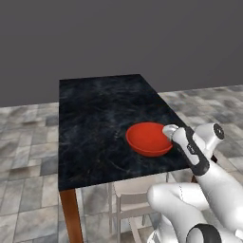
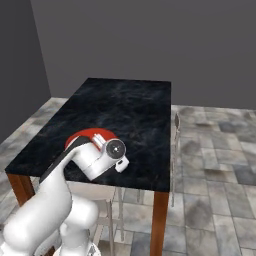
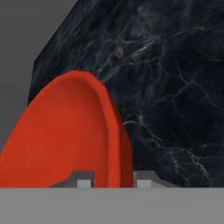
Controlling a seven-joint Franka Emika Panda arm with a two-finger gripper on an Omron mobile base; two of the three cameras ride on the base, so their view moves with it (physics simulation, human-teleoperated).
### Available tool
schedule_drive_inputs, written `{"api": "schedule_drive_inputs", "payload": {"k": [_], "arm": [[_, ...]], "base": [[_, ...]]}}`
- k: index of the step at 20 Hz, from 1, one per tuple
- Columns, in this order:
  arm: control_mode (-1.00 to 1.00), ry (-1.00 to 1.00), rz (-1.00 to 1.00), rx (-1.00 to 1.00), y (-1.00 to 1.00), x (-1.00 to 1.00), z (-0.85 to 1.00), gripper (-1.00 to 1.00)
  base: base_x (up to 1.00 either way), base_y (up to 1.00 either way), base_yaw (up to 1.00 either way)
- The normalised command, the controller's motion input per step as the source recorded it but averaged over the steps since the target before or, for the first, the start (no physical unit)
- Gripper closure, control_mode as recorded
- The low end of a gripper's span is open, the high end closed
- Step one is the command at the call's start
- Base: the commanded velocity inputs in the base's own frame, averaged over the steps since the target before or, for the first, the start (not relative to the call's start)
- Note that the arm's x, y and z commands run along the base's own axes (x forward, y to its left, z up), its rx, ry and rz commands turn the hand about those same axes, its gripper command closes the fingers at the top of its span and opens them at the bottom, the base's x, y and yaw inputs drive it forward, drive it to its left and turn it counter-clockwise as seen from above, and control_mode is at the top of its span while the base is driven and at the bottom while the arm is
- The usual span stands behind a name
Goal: Pick up the bowls from the cabinet and place each bowl in front of a stool on the dining counter.
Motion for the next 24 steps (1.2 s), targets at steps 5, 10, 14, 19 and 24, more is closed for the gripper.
{"api": "schedule_drive_inputs", "payload": {"k": [5,10,14,19,24], "arm": [[-1.00,0.00,0.00,0.00,0.00,0.21,-0.30,1.00],[-1.00,0.00,0.00,0.00,0.00,0.17,-0.32,1.00],[-1.00,0.00,0.00,0.00,0.00,0.24,-0.31,1.00],[-1.00,0.00,0.00,0.00,0.00,0.28,-0.28,1.00],[-1.00,0.00,0.00,0.00,0.00,0.26,-0.22,1.00]], "base": [[0.00,0.00,0.00],[0.00,0.00,0.00],[0.00,0.00,0.00],[0.00,0.00,0.00],[0.00,0.00,0.00]]}}
